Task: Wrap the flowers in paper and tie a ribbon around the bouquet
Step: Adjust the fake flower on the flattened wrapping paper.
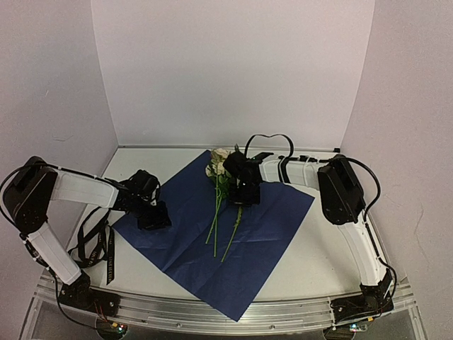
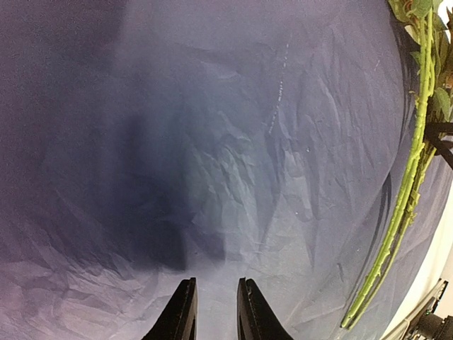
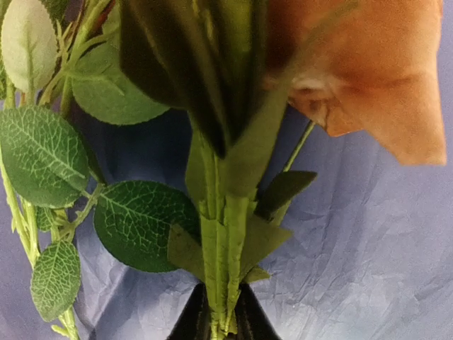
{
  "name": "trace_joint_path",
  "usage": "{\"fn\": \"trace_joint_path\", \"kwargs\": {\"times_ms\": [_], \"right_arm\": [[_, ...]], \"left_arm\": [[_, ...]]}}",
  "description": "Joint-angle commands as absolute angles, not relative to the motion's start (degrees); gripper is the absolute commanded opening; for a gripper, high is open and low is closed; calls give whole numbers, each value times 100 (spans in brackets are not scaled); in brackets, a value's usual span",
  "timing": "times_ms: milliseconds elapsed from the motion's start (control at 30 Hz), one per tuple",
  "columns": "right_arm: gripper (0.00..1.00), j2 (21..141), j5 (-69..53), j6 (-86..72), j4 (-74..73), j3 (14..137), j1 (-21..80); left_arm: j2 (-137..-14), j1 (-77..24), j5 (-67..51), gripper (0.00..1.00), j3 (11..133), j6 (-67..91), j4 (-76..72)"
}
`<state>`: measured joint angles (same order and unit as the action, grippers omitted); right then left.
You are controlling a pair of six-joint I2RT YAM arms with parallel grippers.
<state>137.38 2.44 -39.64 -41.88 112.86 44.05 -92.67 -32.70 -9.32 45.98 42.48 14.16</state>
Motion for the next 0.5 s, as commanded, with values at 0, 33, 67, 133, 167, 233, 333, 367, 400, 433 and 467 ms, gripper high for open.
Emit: {"fn": "trace_joint_path", "kwargs": {"times_ms": [0,33,67,133,167,233,333,367,400,433,467], "right_arm": [[0,13461,298,-3568,-4253,11427,4414],[0,13396,279,-3480,-4253,11413,4416],[0,13324,249,-3417,-4254,11402,4413],[0,13203,214,-3322,-4253,11381,4412],[0,13148,228,-3282,-4253,11364,4412],[0,13052,287,-3203,-4248,11344,4412],[0,13070,148,-2955,-4229,11517,4412],[0,13124,65,-2886,-4228,11627,4412],[0,13177,-34,-2820,-4223,11723,4412],[0,13248,-133,-2758,-4219,11818,4412],[0,13334,-220,-2715,-4218,11917,4412]], "left_arm": [[-9322,-3156,-1022,21,4649,4077,1494],[-9337,-3137,-1031,21,4651,4062,1495],[-9354,-3119,-1047,21,4657,4047,1495],[-9392,-3092,-1073,21,4666,4029,1495],[-9417,-3083,-1087,21,4666,4025,1495],[-9450,-3071,-1111,20,4672,4017,1492],[-9480,-3062,-1139,20,4675,4002,1487],[-9489,-3059,-1142,20,4671,3993,1486],[-9499,-3059,-1151,20,4674,3987,1489],[-9504,-3059,-1160,20,4676,3979,1492],[-9503,-3057,-1168,20,4677,3970,1495]]}}
